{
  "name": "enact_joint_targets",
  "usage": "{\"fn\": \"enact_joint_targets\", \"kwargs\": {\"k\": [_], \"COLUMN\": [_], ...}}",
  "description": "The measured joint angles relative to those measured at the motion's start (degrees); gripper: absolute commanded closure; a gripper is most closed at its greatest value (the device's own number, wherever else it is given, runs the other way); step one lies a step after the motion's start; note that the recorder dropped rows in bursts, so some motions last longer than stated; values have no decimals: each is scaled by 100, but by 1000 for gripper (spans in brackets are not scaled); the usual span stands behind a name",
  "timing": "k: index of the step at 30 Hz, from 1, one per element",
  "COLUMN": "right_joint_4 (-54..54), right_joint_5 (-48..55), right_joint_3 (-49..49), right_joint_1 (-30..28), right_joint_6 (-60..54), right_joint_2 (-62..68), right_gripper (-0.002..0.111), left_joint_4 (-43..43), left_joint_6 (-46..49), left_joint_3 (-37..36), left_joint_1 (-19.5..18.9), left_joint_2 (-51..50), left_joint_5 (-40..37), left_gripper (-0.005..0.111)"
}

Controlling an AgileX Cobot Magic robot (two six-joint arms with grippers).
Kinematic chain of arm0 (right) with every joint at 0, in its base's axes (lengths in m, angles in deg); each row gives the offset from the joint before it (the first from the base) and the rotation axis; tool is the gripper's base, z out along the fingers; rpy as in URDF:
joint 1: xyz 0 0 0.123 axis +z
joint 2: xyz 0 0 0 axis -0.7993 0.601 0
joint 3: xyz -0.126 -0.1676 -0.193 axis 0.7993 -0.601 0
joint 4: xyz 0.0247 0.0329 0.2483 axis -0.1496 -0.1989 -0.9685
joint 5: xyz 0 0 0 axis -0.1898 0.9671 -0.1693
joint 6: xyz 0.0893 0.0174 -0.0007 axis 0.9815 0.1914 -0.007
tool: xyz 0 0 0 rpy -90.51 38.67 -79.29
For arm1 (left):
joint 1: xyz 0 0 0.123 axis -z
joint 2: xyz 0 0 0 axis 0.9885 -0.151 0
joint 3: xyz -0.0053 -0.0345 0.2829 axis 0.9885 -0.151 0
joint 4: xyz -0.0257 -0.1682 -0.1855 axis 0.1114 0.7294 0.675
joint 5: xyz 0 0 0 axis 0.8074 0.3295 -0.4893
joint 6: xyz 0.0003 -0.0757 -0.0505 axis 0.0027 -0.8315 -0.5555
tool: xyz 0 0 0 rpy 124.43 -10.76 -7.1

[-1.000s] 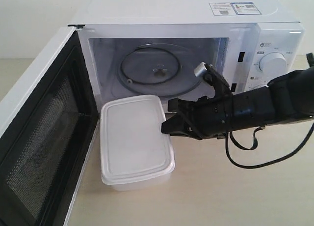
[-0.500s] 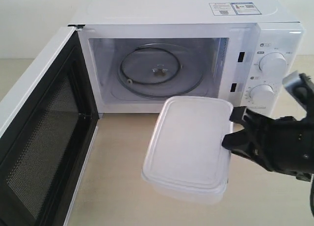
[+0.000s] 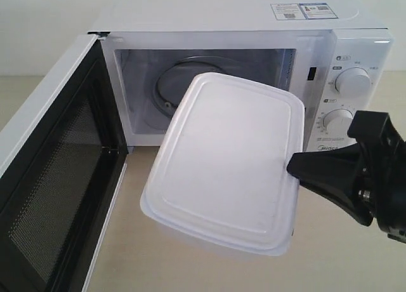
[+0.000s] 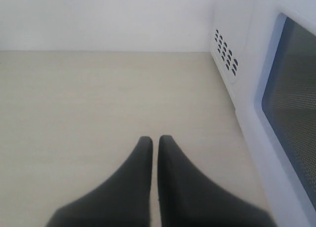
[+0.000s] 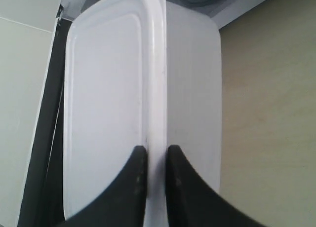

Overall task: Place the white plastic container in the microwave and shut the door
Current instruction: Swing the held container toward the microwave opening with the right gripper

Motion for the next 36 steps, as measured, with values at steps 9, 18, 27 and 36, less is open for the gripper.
{"fn": "enact_joint_targets", "kwargs": {"k": [9,18,27,36], "right_joint_4": [768,2767,3081,3104], "right_joint_5": [-1547,-4140,-5852,-6883], "right_joint_3": [0,0,0,0], "right_joint_1": [1326,3599,4843,5032], "right_joint_6": [1362,4336,5605,6690], "right_joint_2": [0,101,1206,2043], "right_gripper": [109,109,109,109], "left_joint_4": [0,0,0,0], "left_joint_6": [0,0,0,0], "left_joint_3": [0,0,0,0], "left_joint_1": [0,0,0,0], "left_joint_2": [0,0,0,0], "left_joint_5": [0,0,0,0], "left_gripper": [102,102,102,102]}}
